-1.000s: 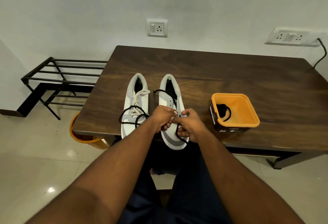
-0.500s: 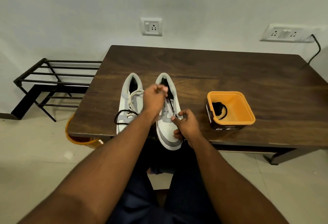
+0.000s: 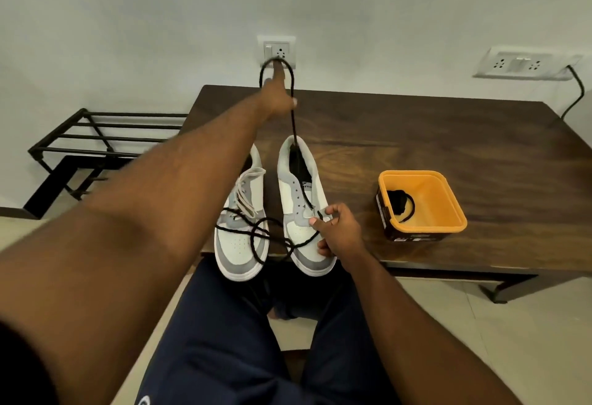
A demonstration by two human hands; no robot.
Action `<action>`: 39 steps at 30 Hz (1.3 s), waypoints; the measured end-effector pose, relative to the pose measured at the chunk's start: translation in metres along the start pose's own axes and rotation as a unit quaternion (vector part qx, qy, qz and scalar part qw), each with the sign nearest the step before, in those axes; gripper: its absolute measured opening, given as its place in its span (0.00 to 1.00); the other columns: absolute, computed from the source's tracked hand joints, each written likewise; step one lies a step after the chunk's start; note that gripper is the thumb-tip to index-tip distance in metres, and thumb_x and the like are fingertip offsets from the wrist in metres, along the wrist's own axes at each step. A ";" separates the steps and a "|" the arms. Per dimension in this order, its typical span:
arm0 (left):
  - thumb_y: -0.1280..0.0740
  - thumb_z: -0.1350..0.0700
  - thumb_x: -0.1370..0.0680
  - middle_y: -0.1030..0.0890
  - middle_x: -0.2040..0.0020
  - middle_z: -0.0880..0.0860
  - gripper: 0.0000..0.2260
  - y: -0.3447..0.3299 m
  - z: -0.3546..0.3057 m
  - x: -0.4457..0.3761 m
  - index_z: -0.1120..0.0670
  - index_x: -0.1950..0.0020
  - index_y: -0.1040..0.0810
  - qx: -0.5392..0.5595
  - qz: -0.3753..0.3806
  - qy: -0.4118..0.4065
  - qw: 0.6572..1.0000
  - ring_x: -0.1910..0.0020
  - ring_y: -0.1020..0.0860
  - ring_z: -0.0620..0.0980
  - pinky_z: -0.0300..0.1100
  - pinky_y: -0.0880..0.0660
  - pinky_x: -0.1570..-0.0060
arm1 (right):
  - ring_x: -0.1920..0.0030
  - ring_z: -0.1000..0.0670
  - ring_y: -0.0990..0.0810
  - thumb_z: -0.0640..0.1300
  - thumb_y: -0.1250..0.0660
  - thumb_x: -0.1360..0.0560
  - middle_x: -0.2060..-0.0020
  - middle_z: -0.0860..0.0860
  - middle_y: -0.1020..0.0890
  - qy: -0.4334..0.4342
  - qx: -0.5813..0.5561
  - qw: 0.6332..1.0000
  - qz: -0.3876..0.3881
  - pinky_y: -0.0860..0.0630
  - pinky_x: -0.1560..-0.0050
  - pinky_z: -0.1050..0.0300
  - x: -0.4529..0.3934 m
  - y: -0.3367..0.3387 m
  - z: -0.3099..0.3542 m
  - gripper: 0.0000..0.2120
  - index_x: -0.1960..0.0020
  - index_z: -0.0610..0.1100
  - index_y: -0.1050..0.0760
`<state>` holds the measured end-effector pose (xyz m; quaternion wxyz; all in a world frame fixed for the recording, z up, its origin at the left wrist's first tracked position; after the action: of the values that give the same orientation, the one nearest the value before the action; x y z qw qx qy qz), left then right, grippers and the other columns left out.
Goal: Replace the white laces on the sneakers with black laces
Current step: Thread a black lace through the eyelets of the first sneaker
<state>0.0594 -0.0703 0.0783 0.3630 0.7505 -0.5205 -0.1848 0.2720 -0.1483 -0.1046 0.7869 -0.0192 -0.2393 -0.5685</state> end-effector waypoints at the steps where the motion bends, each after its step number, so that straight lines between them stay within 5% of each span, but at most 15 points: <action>1: 0.35 0.58 0.20 0.25 0.35 0.60 0.28 -0.011 0.010 0.009 0.56 0.22 0.42 -0.077 0.023 0.006 0.997 0.37 0.25 0.57 0.47 0.27 0.42 | 0.75 0.50 0.24 0.46 0.28 0.26 0.65 0.48 0.25 -0.002 0.003 1.000 -0.001 0.24 0.73 0.58 0.001 0.000 0.000 0.14 0.46 0.45 0.30; 4: 0.33 0.58 0.22 0.21 0.37 0.59 0.15 -0.056 0.031 0.041 0.59 0.36 0.22 -0.115 0.018 -0.048 0.992 0.38 0.23 0.58 0.49 0.26 0.38 | 0.76 0.50 0.24 0.47 0.28 0.27 0.64 0.47 0.24 -0.012 0.022 1.000 -0.014 0.25 0.74 0.59 0.002 0.001 0.002 0.14 0.47 0.45 0.30; 8: 0.35 0.58 0.22 0.20 0.42 0.55 0.15 -0.102 0.046 0.085 0.52 0.36 0.22 -0.124 0.003 -0.092 0.988 0.45 0.21 0.57 0.51 0.22 0.47 | 0.78 0.48 0.25 0.54 0.26 0.30 0.61 0.43 0.21 -0.017 0.022 0.999 -0.039 0.26 0.77 0.59 0.002 0.000 0.010 0.20 0.51 0.43 0.30; 11: 0.38 0.60 0.22 0.19 0.51 0.54 0.07 -0.108 0.051 0.096 0.53 0.47 0.23 -0.131 -0.030 -0.061 0.989 0.53 0.20 0.57 0.48 0.24 0.59 | 0.77 0.47 0.22 0.58 0.28 0.32 0.59 0.43 0.19 -0.026 0.059 0.996 -0.065 0.21 0.75 0.53 -0.002 -0.002 0.016 0.19 0.56 0.47 0.32; 16: 0.37 0.59 0.21 0.20 0.53 0.56 0.04 -0.122 0.052 0.094 0.55 0.55 0.26 -0.177 0.071 -0.037 0.981 0.54 0.21 0.58 0.48 0.24 0.56 | 0.56 0.41 0.19 0.59 0.36 0.30 0.55 0.46 0.19 0.008 0.203 0.974 -0.098 0.21 0.55 0.49 0.006 -0.007 0.023 0.13 0.58 0.50 0.32; 19: 0.36 0.61 0.23 0.19 0.51 0.56 0.07 -0.126 0.054 0.093 0.55 0.48 0.21 -0.168 0.102 -0.056 0.979 0.53 0.20 0.57 0.47 0.24 0.56 | 0.50 0.40 0.21 0.54 0.38 0.24 0.51 0.45 0.20 0.023 0.229 0.967 -0.112 0.27 0.55 0.53 0.012 -0.004 0.022 0.11 0.51 0.47 0.28; 27: 0.35 0.55 0.22 0.20 0.47 0.56 0.09 -0.137 0.045 0.093 0.55 0.44 0.20 -0.293 0.154 -0.108 0.937 0.48 0.20 0.57 0.47 0.27 0.56 | 0.61 0.41 0.18 0.55 0.34 0.30 0.60 0.46 0.19 0.033 0.165 0.980 -0.104 0.19 0.58 0.45 0.012 0.000 0.015 0.13 0.62 0.49 0.35; 30: 0.36 0.55 0.22 0.18 0.48 0.54 0.10 -0.112 0.036 0.084 0.53 0.44 0.17 -0.266 0.098 -0.139 0.949 0.50 0.19 0.56 0.48 0.22 0.52 | 0.70 0.41 0.18 0.53 0.33 0.33 0.62 0.44 0.19 0.018 0.124 0.987 -0.097 0.18 0.68 0.43 0.011 0.003 0.012 0.12 0.62 0.47 0.33; 34: 0.37 0.57 0.21 0.16 0.49 0.55 0.10 -0.051 0.025 0.060 0.53 0.44 0.17 -0.160 -0.076 -0.134 0.975 0.51 0.18 0.57 0.52 0.21 0.49 | 0.76 0.43 0.19 0.47 0.31 0.30 0.62 0.42 0.19 -0.008 0.095 0.992 -0.078 0.19 0.73 0.44 0.010 0.005 0.012 0.10 0.61 0.45 0.32; 36: 0.36 0.58 0.20 0.17 0.44 0.54 0.14 -0.031 0.025 0.049 0.49 0.36 0.21 -0.101 -0.094 -0.100 0.985 0.48 0.18 0.55 0.53 0.21 0.44 | 0.76 0.43 0.18 0.48 0.31 0.30 0.61 0.43 0.19 -0.012 0.100 0.992 -0.079 0.19 0.72 0.43 0.008 0.004 0.012 0.10 0.61 0.46 0.32; 39: 0.34 0.60 0.21 0.21 0.42 0.54 0.31 -0.037 0.029 0.054 0.44 0.22 0.41 -0.102 -0.024 -0.066 0.992 0.46 0.20 0.54 0.52 0.23 0.42 | 0.76 0.44 0.19 0.48 0.31 0.30 0.62 0.44 0.18 -0.006 0.111 0.990 -0.086 0.19 0.71 0.42 0.009 0.003 0.012 0.10 0.61 0.46 0.32</action>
<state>0.0854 -0.1227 0.0367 0.3982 0.7081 -0.5032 -0.2947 0.2730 -0.1512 -0.0897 0.7310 0.0853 -0.3062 -0.6039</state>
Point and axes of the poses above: each hand's wrist, its own x-axis away from the middle knuckle, its own y-axis out of the back of the hand, z = x × y, the point moved 6 cm from there along -x, towards the middle knuckle
